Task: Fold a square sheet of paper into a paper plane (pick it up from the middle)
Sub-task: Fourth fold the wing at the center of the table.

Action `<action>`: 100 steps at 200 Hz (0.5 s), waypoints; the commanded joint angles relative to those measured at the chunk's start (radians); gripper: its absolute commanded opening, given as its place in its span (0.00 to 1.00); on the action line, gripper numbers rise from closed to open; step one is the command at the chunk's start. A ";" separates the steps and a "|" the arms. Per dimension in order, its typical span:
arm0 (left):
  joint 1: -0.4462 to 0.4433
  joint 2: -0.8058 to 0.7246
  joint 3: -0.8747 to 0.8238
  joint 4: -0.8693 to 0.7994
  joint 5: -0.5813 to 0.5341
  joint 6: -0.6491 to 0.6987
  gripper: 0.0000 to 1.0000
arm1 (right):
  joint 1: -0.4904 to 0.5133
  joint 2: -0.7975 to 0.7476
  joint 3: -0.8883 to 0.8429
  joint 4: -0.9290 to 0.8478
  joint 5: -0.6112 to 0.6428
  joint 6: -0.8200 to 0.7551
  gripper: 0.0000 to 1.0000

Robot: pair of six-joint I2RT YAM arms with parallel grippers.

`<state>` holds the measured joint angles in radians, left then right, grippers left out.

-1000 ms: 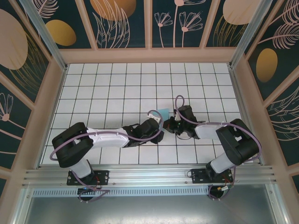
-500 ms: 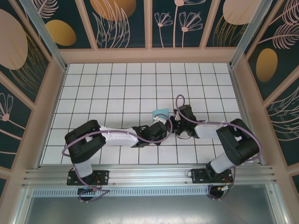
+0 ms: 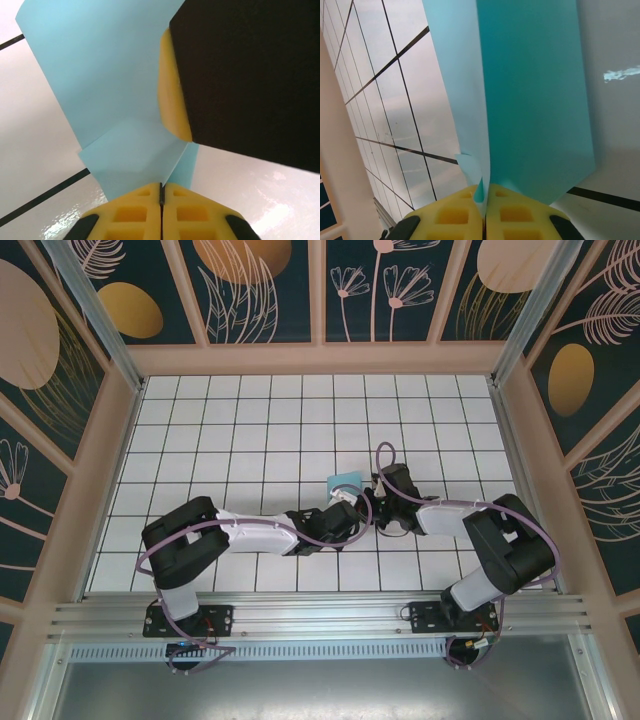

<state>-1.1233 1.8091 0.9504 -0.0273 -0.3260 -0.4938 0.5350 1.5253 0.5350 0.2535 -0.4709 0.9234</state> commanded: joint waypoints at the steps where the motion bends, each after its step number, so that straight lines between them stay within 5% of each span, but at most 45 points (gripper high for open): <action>1: -0.006 0.023 0.014 -0.024 0.001 0.003 0.05 | 0.006 -0.013 0.035 -0.033 0.018 -0.003 0.10; 59: -0.004 -0.011 -0.053 0.069 0.037 -0.066 0.00 | -0.001 -0.052 0.063 -0.105 0.030 -0.077 0.24; 100: 0.032 -0.065 -0.140 0.210 0.159 -0.120 0.00 | -0.028 -0.142 0.075 -0.192 0.055 -0.174 0.39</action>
<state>-1.1183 1.7897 0.8661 0.0853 -0.2619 -0.5591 0.5228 1.4597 0.5812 0.1318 -0.4377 0.8276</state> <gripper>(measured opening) 0.068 0.378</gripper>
